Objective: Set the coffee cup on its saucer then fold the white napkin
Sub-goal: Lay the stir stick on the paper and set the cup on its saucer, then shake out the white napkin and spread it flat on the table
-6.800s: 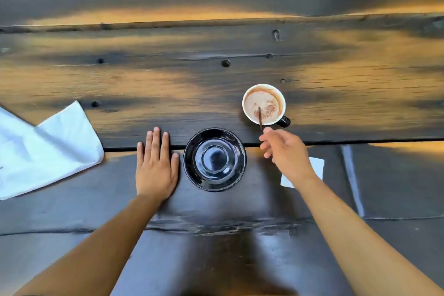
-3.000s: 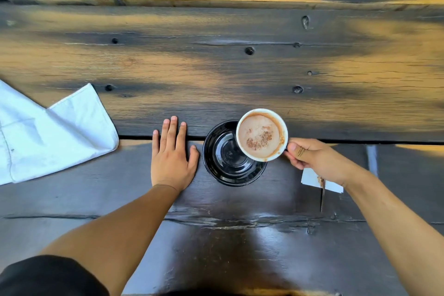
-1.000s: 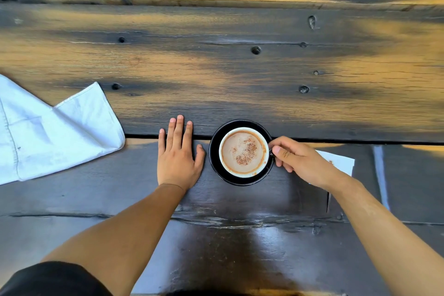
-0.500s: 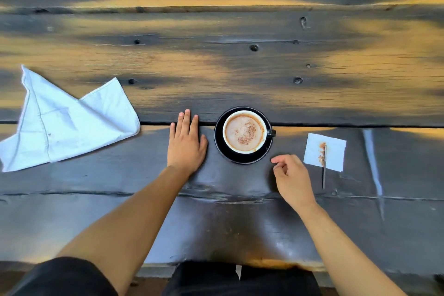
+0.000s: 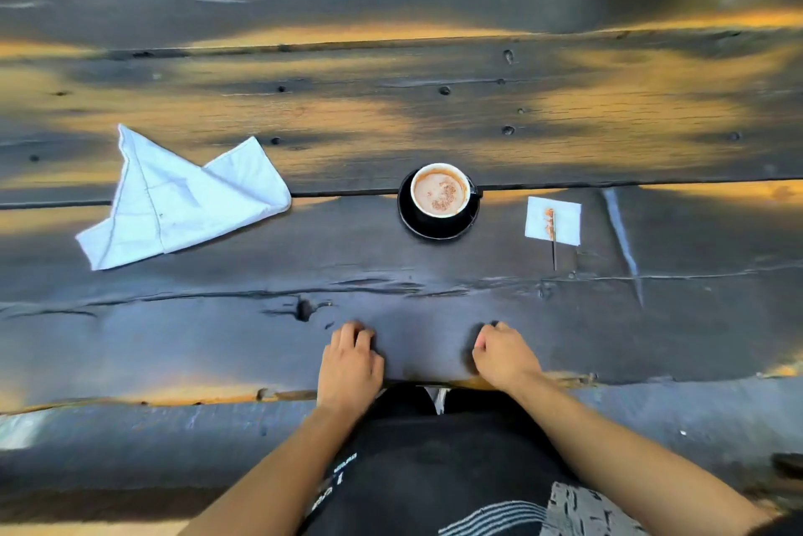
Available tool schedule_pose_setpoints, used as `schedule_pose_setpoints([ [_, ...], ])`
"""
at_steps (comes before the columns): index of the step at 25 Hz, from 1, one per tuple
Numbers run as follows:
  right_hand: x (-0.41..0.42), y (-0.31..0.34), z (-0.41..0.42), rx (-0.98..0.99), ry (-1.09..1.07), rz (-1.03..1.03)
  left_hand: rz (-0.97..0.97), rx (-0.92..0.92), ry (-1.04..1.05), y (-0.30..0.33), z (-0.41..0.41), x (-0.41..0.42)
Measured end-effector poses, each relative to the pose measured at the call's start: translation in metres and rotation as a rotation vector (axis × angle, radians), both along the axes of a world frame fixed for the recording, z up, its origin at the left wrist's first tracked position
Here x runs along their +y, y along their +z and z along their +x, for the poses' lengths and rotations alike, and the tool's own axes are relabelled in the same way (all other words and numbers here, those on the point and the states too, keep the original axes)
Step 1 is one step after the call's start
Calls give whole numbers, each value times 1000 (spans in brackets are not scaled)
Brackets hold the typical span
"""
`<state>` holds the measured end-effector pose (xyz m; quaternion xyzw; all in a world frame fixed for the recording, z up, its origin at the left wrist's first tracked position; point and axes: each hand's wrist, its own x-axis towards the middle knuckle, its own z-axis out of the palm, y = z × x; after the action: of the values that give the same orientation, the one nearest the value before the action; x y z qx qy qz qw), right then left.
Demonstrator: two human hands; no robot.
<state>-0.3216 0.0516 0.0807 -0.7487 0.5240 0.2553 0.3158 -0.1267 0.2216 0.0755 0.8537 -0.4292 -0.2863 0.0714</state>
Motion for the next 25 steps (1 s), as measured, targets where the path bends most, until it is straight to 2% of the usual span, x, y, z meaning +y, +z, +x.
schedule_pose_setpoints([
  [8,37,8,-44,29,96,88,243,200,443,2,-40,92],
  [11,53,3,-57,45,116,179,333,298,458,0,-43,129],
  [14,68,4,-57,63,155,232,373,305,537,3,-35,161],
  [19,91,3,-31,102,241,230,373,399,663,-9,3,202],
  [22,98,7,-13,134,255,214,342,429,636,-16,30,212],
  [25,128,4,39,156,253,185,325,456,600,-15,85,240],
])
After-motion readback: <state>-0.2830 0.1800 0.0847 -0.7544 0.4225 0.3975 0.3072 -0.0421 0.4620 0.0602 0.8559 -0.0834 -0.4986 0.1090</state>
